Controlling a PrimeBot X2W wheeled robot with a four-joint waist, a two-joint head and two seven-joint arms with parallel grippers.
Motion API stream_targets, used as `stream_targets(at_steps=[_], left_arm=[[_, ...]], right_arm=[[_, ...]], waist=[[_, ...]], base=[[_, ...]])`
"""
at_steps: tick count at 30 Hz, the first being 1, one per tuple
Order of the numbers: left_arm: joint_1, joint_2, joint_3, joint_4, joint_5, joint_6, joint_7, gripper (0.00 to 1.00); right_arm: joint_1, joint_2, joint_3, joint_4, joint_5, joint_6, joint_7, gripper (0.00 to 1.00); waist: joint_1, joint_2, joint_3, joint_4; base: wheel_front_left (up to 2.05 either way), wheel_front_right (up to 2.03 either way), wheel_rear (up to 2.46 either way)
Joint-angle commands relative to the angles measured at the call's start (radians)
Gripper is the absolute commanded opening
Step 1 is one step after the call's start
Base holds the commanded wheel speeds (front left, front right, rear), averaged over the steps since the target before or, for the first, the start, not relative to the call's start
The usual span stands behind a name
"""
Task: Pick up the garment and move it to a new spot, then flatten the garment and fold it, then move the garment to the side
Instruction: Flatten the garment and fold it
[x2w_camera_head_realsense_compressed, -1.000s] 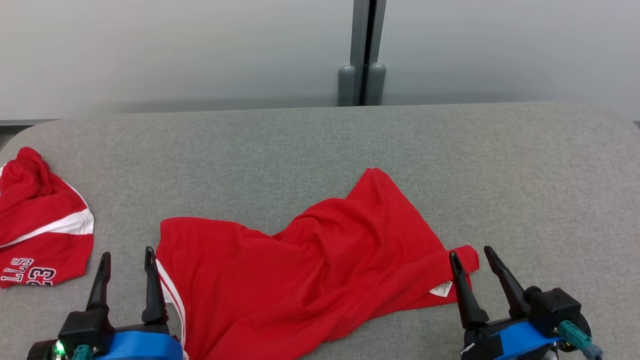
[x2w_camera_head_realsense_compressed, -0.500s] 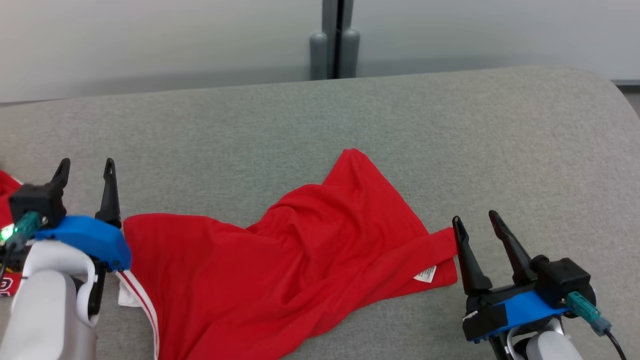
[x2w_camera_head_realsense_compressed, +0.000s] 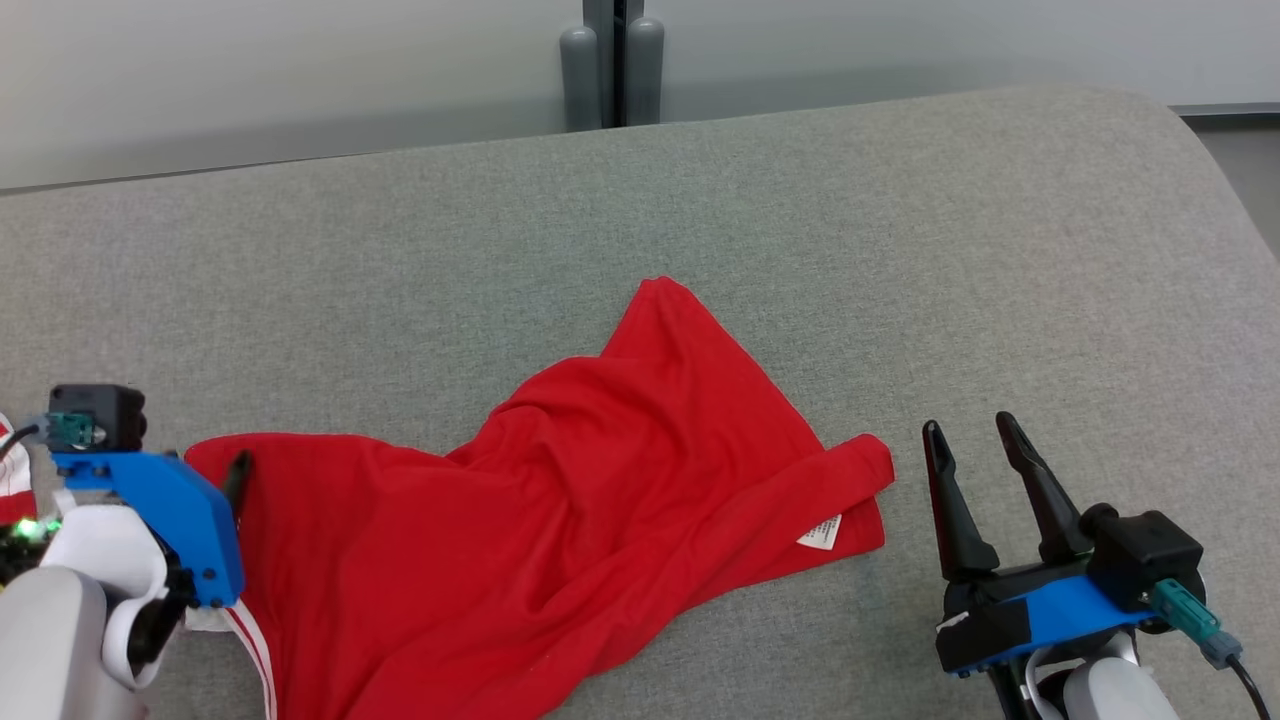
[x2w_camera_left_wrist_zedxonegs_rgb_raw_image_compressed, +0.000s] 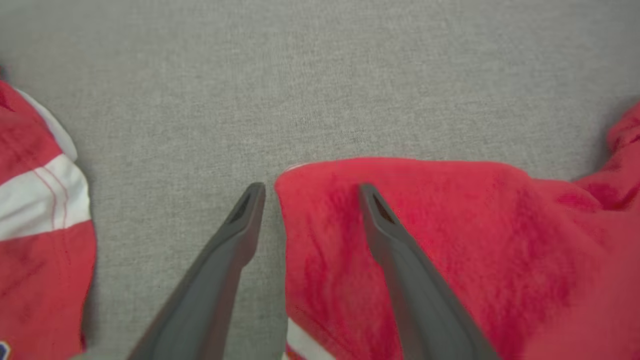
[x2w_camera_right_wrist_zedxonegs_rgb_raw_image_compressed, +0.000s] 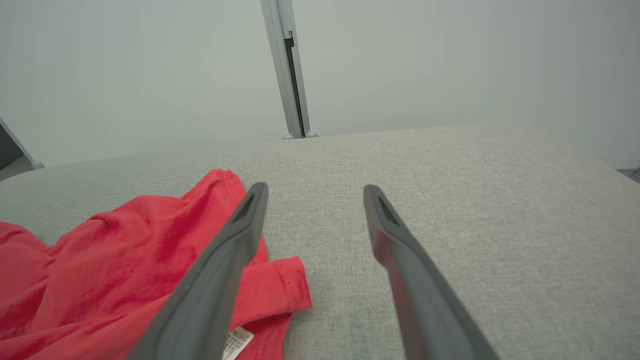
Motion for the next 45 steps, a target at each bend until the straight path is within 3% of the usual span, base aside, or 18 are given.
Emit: stream_targets(at_steps=[1, 9, 10, 11, 12, 21, 30, 36, 37, 38, 39, 45], left_arm=[[0.021, 0.004, -0.005, -0.009, -0.019, 0.0, 0.041, 1.0], [0.062, -0.007, -0.039, -0.049, -0.038, 0.016, 0.158, 1.0], [0.059, -0.009, -0.039, -0.048, -0.036, 0.018, 0.153, 0.85], [0.055, -0.011, -0.043, -0.046, -0.035, 0.017, 0.149, 0.3], [0.049, -0.011, -0.047, -0.044, -0.032, 0.016, 0.14, 0.0], [-0.088, 0.009, -0.069, -0.037, 0.058, 0.017, -0.127, 0.0], [-0.283, 0.004, -0.09, 0.067, 0.104, 0.017, -0.262, 0.0], [-0.374, -0.001, -0.094, 0.211, 0.121, 0.024, -0.356, 0.0], [-0.383, -0.001, -0.097, 0.239, 0.123, 0.025, -0.367, 0.07], [-0.387, -0.008, -0.1, 0.266, 0.119, 0.023, -0.375, 0.67], [-0.393, -0.013, -0.103, 0.286, 0.119, 0.022, -0.388, 1.0], [-0.356, -0.032, -0.104, 0.373, 0.111, 0.02, -0.516, 1.0]], right_arm=[[-0.001, -0.001, -0.002, -0.004, 0.008, 0.0, -0.004, 1.0], [-0.023, -0.001, 0.009, 0.0, 0.006, 0.0, -0.004, 1.0], [-0.023, -0.001, 0.009, -0.001, 0.005, 0.0, -0.004, 1.0], [-0.023, -0.001, 0.009, -0.001, 0.003, 0.0, -0.004, 1.0], [-0.022, -0.001, 0.009, 0.0, 0.002, 0.0, -0.004, 1.0], [-0.029, -0.001, 0.0, -0.005, -0.001, 0.0, -0.004, 1.0], [-0.046, -0.001, -0.007, -0.006, -0.006, 0.0, -0.004, 1.0], [-0.063, -0.001, -0.002, -0.003, -0.002, 0.0, -0.004, 1.0], [-0.063, -0.001, 0.001, -0.002, 0.001, 0.0, -0.004, 1.0], [-0.06, -0.001, 0.003, -0.001, 0.003, 0.0, -0.004, 1.0], [-0.058, -0.001, 0.003, 0.0, 0.003, 0.0, -0.004, 1.0], [-0.037, -0.001, -0.002, 0.015, 0.007, 0.0, -0.004, 1.0]], waist=[[-0.0001, -0.0001, 0.001, 0.0], [-0.0001, -0.0001, 0.013, -0.001], [-0.0001, -0.0001, 0.014, -0.002], [-0.0001, -0.0001, 0.015, -0.002], [-0.0001, -0.0001, 0.016, -0.003], [-0.0001, -0.0001, 0.017, -0.017], [-0.0001, -0.0001, 0.042, -0.057], [-0.0001, -0.0001, 0.065, -0.087], [-0.0001, -0.0001, 0.067, -0.09], [-0.0001, -0.0001, 0.068, -0.092], [-0.0001, -0.0001, 0.068, -0.093], [-0.0001, -0.0001, 0.037, -0.081]], base=[[0.0, 0.0, 0.0], [0.0, 0.0, 0.0], [0.0, 0.0, 0.0], [0.0, 0.0, 0.0], [0.0, 0.0, 0.0], [0.0, 0.0, 0.0], [0.0, 0.0, 0.0], [0.0, 0.0, 0.0], [0.0, 0.0, 0.0], [0.0, 0.0, 0.0], [0.0, 0.0, 0.0], [0.0, 0.0, 0.0]])
